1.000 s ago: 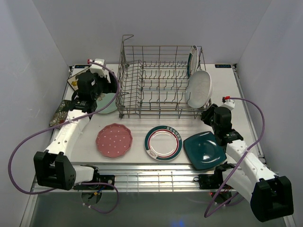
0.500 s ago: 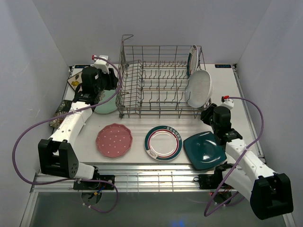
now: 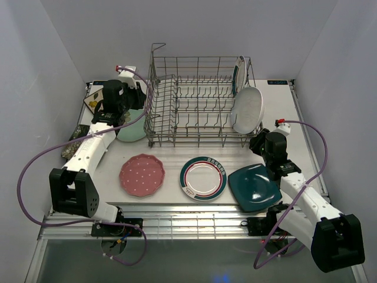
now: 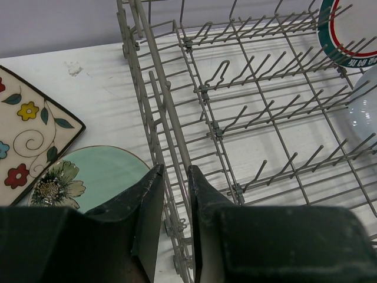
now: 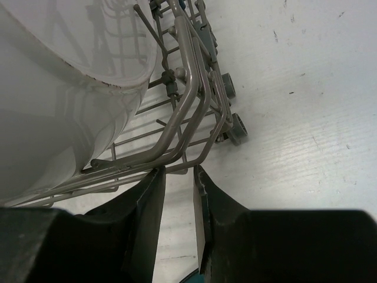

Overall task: Load the plates into the dish rack
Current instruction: Move the dish rack to the center of the board.

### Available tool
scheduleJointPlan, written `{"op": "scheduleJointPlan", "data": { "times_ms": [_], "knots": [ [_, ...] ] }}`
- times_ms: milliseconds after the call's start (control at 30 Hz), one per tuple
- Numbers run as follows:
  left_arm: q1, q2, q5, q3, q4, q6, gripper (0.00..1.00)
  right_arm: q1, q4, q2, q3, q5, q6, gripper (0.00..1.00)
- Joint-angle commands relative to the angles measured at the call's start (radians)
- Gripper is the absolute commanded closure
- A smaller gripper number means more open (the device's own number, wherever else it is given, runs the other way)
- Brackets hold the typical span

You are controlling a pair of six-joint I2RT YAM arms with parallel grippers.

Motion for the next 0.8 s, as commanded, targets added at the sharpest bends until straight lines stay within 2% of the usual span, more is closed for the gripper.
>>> {"op": "scheduleJointPlan", "data": {
  "times_ms": [0,67,167,433,533,567,633,767],
  "knots": [
    [0.002,0.003,0.019,0.036,-0.004,-0.001,0.67,-0.004,0.118,0.004,0.000,0.005,0.001,0.68],
    [0.002,0.007,0.019,0.041,-0.007,-0.001,0.67,-0.004,0.123,0.009,0.000,0.004,0.001,0.69],
    [0.002,0.014,0.028,0.045,-0.013,-0.001,0.59,-0.004,0.125,0.009,-0.001,0.002,0.002,0.69],
    [0.002,0.038,0.036,0.050,-0.021,0.002,0.60,-0.004,0.118,-0.004,-0.004,0.007,0.004,0.69],
    [0.002,0.050,0.031,0.053,-0.021,0.004,0.71,-0.004,0.118,-0.007,-0.007,0.008,0.004,0.69],
    [0.002,0.055,0.031,0.055,-0.021,0.004,0.85,-0.004,0.120,-0.005,-0.007,0.008,0.002,0.69],
    [0.002,0.067,0.025,0.064,-0.027,0.004,0.99,-0.004,0.123,-0.001,-0.006,0.010,0.002,0.70],
    [0.002,0.087,0.022,0.091,-0.033,0.002,1.00,-0.004,0.129,0.022,0.003,0.017,-0.001,0.70]
  ]
}}
